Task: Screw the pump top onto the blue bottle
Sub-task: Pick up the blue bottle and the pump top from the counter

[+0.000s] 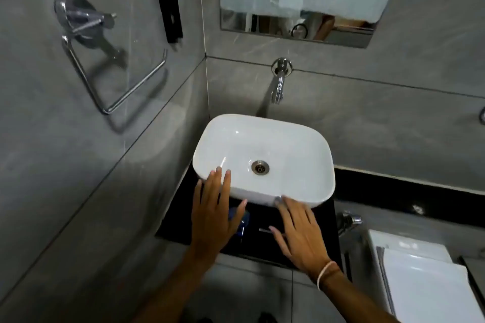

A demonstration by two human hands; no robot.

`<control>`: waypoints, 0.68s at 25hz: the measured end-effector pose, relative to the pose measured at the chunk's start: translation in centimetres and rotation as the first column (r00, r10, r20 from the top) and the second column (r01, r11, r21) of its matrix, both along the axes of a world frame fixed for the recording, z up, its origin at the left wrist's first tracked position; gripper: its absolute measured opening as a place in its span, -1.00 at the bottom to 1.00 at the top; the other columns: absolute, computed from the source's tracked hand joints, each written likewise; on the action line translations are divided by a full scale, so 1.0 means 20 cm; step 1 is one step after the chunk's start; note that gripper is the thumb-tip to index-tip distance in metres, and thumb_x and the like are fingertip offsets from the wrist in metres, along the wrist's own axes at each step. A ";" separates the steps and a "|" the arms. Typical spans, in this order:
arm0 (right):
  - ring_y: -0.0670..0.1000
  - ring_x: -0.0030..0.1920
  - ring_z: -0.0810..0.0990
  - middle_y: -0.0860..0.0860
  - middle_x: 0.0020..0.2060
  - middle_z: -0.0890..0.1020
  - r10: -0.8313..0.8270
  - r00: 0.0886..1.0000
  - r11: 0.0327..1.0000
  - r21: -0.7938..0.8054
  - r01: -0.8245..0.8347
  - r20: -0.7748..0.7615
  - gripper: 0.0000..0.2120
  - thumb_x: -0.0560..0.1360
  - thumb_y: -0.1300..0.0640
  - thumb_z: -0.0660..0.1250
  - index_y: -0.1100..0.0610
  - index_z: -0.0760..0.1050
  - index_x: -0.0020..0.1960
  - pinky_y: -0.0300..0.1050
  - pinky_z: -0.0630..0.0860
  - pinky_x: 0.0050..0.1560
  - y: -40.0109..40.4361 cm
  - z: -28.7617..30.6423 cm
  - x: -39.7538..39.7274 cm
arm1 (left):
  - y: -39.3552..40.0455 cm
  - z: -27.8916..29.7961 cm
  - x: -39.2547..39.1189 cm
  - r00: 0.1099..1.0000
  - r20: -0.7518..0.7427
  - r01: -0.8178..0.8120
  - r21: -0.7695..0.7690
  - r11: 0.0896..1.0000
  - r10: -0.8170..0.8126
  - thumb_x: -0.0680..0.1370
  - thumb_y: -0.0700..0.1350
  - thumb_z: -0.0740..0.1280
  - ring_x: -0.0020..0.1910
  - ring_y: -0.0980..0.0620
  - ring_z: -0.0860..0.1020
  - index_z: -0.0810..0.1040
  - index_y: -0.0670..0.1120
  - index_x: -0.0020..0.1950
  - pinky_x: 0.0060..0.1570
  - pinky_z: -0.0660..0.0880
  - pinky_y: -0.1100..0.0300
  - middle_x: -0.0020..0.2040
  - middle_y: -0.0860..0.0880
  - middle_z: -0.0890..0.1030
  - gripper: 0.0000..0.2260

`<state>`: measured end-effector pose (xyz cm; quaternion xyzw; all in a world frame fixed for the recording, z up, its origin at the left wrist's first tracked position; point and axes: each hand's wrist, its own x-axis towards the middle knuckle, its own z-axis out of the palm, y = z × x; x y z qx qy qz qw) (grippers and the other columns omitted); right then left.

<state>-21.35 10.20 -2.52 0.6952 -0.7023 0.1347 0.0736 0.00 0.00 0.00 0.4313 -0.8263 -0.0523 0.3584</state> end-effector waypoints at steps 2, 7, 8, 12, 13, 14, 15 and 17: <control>0.22 0.34 0.56 0.18 0.35 0.56 -0.040 0.998 0.995 0.098 0.035 0.049 -0.51 0.53 -0.04 0.36 0.19 0.49 0.37 0.14 0.52 0.33 0.07 -0.14 -0.05 | 0.05 -0.17 0.02 0.997 -0.076 -0.005 0.146 0.989 0.016 0.62 0.25 0.18 0.47 -0.15 0.37 0.31 -0.21 0.53 0.35 0.40 -0.19 0.49 -0.19 0.41 -0.34; 0.19 0.14 0.66 0.13 0.23 0.63 -0.119 0.990 0.948 0.304 0.089 0.081 -0.43 0.32 0.25 0.59 0.16 0.53 0.30 0.06 0.66 0.13 0.10 -0.35 -0.20 | 0.11 -0.38 -0.06 0.990 -0.118 -0.017 0.444 0.896 0.078 0.48 0.26 0.41 0.35 -0.14 0.50 0.36 -0.16 0.51 0.26 0.50 0.04 0.40 -0.15 0.51 -0.25; 0.16 0.03 0.68 0.09 0.12 0.66 -0.128 0.989 0.950 0.295 0.100 0.079 -0.45 0.28 0.30 0.60 0.14 0.57 0.24 0.02 0.67 0.02 0.08 -0.35 -0.20 | 0.10 -0.39 -0.08 0.989 -0.126 -0.015 0.460 0.888 0.082 0.47 0.25 0.41 0.34 -0.13 0.51 0.39 -0.15 0.49 0.25 0.50 0.04 0.40 -0.14 0.51 -0.27; 0.04 -0.09 0.65 -0.01 -0.05 0.65 -0.136 0.959 0.971 0.227 0.078 0.250 -0.61 0.36 0.34 0.54 0.09 0.58 0.12 -0.05 0.65 -0.05 0.09 -0.30 -0.19 | 0.07 -0.43 -0.11 0.979 -0.163 -0.023 0.512 0.859 0.123 0.46 0.24 0.39 0.34 -0.13 0.51 0.44 -0.10 0.47 0.27 0.51 0.02 0.40 -0.13 0.52 -0.32; 0.00 -0.04 0.65 -0.01 -0.02 0.65 -0.111 0.928 0.980 0.192 0.044 0.354 -0.65 0.40 0.33 0.52 0.10 0.59 0.13 -0.09 0.65 0.00 0.09 -0.26 -0.19 | 0.06 -0.44 -0.10 0.975 -0.181 -0.017 0.525 0.851 0.131 0.45 0.24 0.39 0.34 -0.13 0.51 0.43 -0.10 0.48 0.27 0.51 0.02 0.40 -0.13 0.52 -0.31; -0.07 0.00 0.65 -0.03 0.00 0.64 -0.085 0.884 0.989 0.148 0.018 0.460 -0.67 0.41 0.34 0.51 0.11 0.61 0.13 -0.17 0.64 0.05 0.10 -0.20 -0.19 | 0.06 -0.44 -0.10 0.971 -0.197 -0.006 0.543 0.840 0.135 0.45 0.26 0.40 0.35 -0.12 0.51 0.41 -0.10 0.49 0.27 0.51 0.03 0.40 -0.13 0.52 -0.29; -0.15 0.03 0.65 -0.04 0.01 0.65 -0.058 0.842 0.996 0.088 0.012 0.536 -0.68 0.40 0.36 0.53 0.13 0.64 0.11 -0.29 0.60 0.08 0.09 -0.13 -0.18 | 0.05 -0.45 -0.09 0.968 -0.214 0.008 0.538 0.843 0.128 0.46 0.28 0.39 0.35 -0.11 0.50 0.40 -0.09 0.50 0.27 0.51 0.03 0.41 -0.13 0.51 -0.28; -0.23 0.03 0.65 -0.06 -0.01 0.69 -0.009 0.780 0.999 -0.020 0.028 0.626 -0.69 0.36 0.38 0.57 0.14 0.68 0.05 -0.44 0.53 0.06 0.05 0.01 -0.15 | 0.04 -0.48 -0.09 0.975 -0.193 -0.001 0.490 0.872 0.110 0.48 0.35 0.35 0.35 -0.10 0.51 0.39 -0.08 0.50 0.28 0.51 -0.02 0.41 -0.13 0.52 -0.27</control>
